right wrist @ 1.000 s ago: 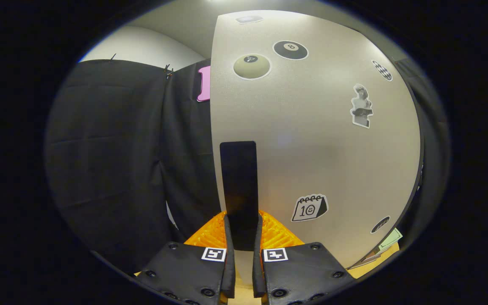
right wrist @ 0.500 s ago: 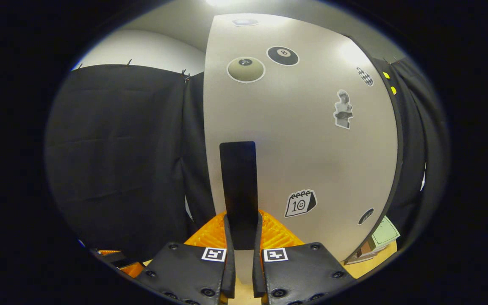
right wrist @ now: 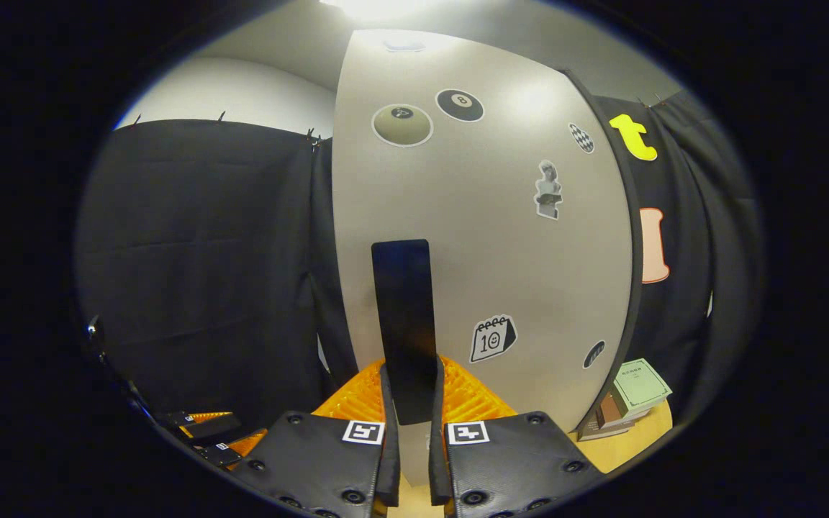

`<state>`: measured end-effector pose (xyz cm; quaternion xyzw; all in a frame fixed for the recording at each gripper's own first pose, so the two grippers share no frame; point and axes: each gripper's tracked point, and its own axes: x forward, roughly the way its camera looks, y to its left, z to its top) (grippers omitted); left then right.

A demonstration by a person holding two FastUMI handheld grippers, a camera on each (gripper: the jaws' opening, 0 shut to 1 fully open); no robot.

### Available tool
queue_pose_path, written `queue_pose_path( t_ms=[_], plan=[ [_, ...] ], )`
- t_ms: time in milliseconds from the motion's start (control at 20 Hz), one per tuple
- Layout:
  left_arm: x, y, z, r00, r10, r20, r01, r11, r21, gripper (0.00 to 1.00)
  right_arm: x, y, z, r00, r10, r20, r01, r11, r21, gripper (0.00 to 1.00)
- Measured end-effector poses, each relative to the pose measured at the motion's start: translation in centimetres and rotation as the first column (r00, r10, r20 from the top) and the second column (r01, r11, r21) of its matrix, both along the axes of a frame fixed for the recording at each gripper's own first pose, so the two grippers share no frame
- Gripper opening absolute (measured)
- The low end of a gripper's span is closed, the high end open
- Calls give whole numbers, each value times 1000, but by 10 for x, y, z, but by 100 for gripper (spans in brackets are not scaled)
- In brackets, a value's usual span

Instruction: Open the cabinet door with the right hand, grasp the bottle in the cabinet with the left hand and place it on the coaster, then close the cabinet door with the right hand.

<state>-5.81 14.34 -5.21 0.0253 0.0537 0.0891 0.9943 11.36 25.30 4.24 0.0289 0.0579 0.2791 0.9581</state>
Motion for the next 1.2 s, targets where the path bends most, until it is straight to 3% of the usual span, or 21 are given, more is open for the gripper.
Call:
queue_pose_path(
  t_ms=[350, 700, 1050, 1200],
  plan=[
    [6, -22, -2, 998, -56, -8, 56, 998, 4, 85, -14, -27, -1, 1000, -31, 0, 31, 998, 50, 18],
    [30, -65, -16, 985, -171, -33, 171, 985, -5, 85, -31, -62, -2, 989, -149, 3, 149, 988, 29, 18],
    [54, -117, -27, 954, -296, -57, 295, 955, -17, 85, -34, -102, -1, 949, -314, -38, 316, 945, 89, 16],
    [61, -137, -25, 937, -345, -62, 345, 938, 3, 88, -40, -127, 1, 918, -396, -17, 396, 917, 43, 11]
  ],
)
